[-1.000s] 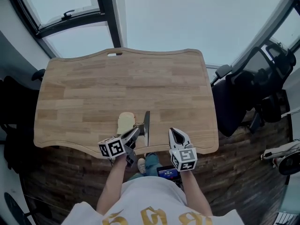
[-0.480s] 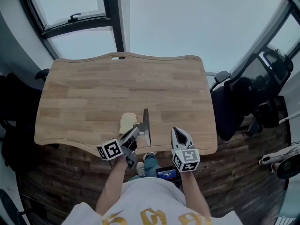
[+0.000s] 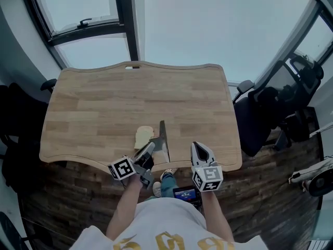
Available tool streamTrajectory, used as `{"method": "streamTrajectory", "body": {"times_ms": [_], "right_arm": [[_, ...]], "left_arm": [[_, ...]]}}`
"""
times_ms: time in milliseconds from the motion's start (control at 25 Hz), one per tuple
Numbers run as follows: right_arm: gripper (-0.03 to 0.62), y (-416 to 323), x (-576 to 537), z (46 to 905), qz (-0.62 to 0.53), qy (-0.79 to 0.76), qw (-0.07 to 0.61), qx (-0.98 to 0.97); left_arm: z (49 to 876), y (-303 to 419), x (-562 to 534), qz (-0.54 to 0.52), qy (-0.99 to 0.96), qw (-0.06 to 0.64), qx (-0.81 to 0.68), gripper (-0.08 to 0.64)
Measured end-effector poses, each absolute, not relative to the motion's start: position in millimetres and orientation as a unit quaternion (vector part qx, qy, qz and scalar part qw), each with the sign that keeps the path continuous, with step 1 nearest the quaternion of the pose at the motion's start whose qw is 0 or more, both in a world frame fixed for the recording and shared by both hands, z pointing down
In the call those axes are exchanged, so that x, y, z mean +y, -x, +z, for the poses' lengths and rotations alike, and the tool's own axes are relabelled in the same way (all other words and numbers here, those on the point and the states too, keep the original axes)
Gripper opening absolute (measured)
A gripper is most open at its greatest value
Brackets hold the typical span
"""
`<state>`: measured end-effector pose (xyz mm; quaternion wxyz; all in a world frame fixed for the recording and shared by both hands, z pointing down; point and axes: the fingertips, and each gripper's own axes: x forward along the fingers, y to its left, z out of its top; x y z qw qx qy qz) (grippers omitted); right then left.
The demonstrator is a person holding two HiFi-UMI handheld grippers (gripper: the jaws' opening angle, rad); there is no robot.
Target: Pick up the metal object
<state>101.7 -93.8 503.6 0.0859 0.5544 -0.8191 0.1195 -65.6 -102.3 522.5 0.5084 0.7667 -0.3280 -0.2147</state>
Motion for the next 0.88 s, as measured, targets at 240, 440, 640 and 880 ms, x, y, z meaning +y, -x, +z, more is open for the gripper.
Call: {"method": "streamTrajectory", "body": {"times_ms": [240,440,640,880], "right_arm": [[0.011,-100,-92,503,0.12,-0.562,0.09,-0.814],[0.011,-94,-94,500,0.117,-0.561,0.086,-0.815],[0.011,-90,-91,501,0.117,-0.556,0.091,-0.818],[0.011,-87,-92,501,0.116,-0.558,0.097,-0.816]], "left_arm": [[499,63,-103,-0.248,-0.778,0.497,-0.294,0.032],[498,67,-103,-0.253,-0.785,0.488,-0.285,0.032],[498,68,-101,-0.259,-0.778,0.5,-0.28,0.032],[492,71,-103,-0.268,-0.78,0.495,-0.274,0.032]]}}
